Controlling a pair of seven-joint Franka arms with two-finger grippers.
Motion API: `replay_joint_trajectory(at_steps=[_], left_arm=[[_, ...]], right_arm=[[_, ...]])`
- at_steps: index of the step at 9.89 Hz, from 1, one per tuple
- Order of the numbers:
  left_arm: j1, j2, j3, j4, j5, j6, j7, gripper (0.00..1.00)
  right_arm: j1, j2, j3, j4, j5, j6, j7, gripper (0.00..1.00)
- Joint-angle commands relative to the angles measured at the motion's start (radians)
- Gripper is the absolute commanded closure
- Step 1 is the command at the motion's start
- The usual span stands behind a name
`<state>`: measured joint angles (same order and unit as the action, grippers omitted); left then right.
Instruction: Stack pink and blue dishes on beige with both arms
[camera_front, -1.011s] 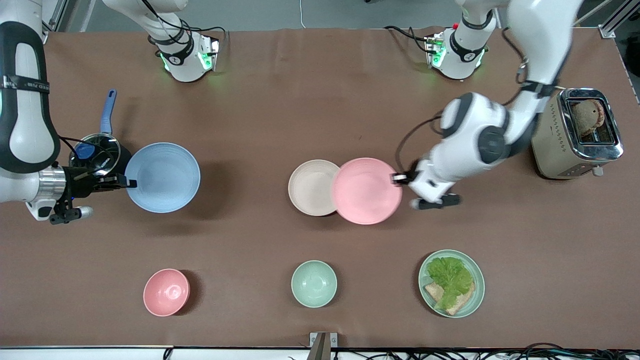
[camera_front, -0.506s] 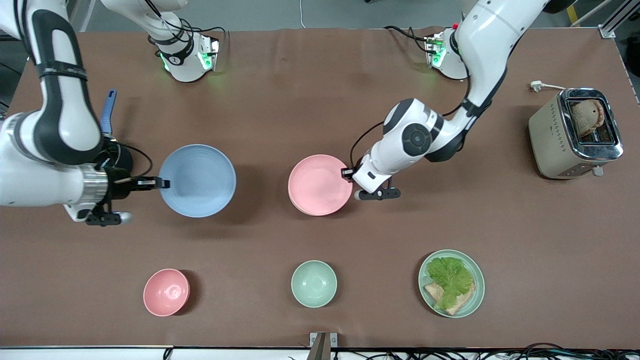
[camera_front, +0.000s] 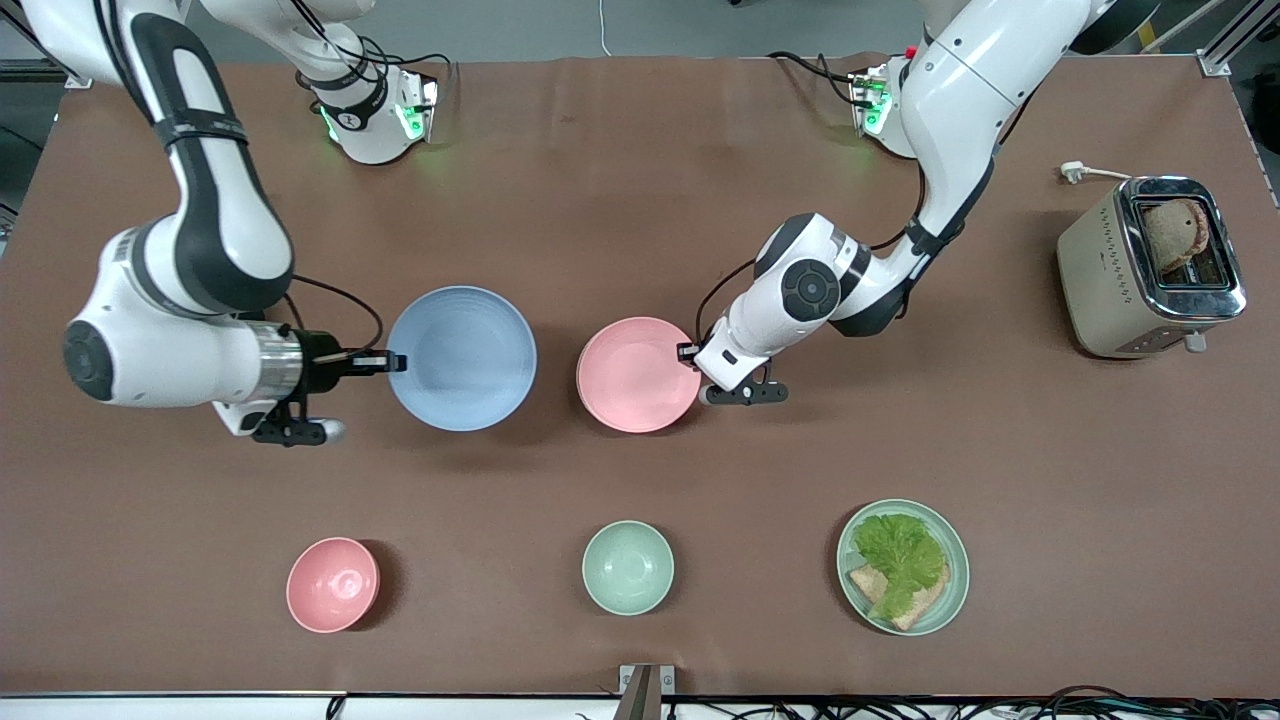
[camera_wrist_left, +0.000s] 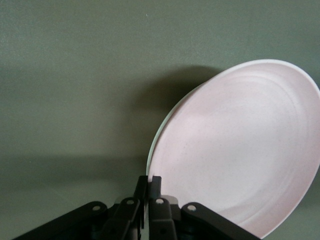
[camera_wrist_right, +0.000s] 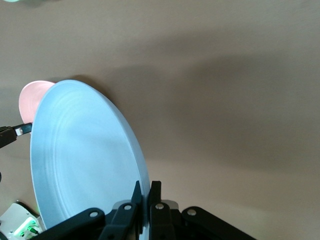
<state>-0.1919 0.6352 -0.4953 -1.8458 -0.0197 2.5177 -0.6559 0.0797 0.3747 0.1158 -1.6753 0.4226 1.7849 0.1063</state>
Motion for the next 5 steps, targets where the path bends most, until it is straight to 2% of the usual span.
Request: replay_joint_trajectory(at_steps=[1,2,3,4,5], left_arm=[[-0.017,0.043,0.018,0.013,0.026,0.009,-0.018,0.93],[-0.017,0.044,0.02,0.013,0.027,0.009,-0.018,0.86],[-0.017,0.044,0.02,0.013,0.026,0.009,-0.019,0.7],[-0.015,0.035,0.02,0.014,0.027,0.009,-0.042,0.28],[-0.006,0.005,0.02,0.014,0.027,0.0,-0.06,0.0]], right_arm=[[0.003,-0.008,0.077,-0.027,0.001,0.054,0.088,1.0],[0.012,-0.007,0.103,-0.055,0.002,0.1,0.117,1.0],[0.014,-0.007,0.134,-0.07,0.001,0.138,0.153,1.0],[0.014,-0.005,0.163,-0.092,0.001,0.183,0.185,1.0],[0.015,-0.004,0.198,-0.124,0.001,0.245,0.208,1.0]])
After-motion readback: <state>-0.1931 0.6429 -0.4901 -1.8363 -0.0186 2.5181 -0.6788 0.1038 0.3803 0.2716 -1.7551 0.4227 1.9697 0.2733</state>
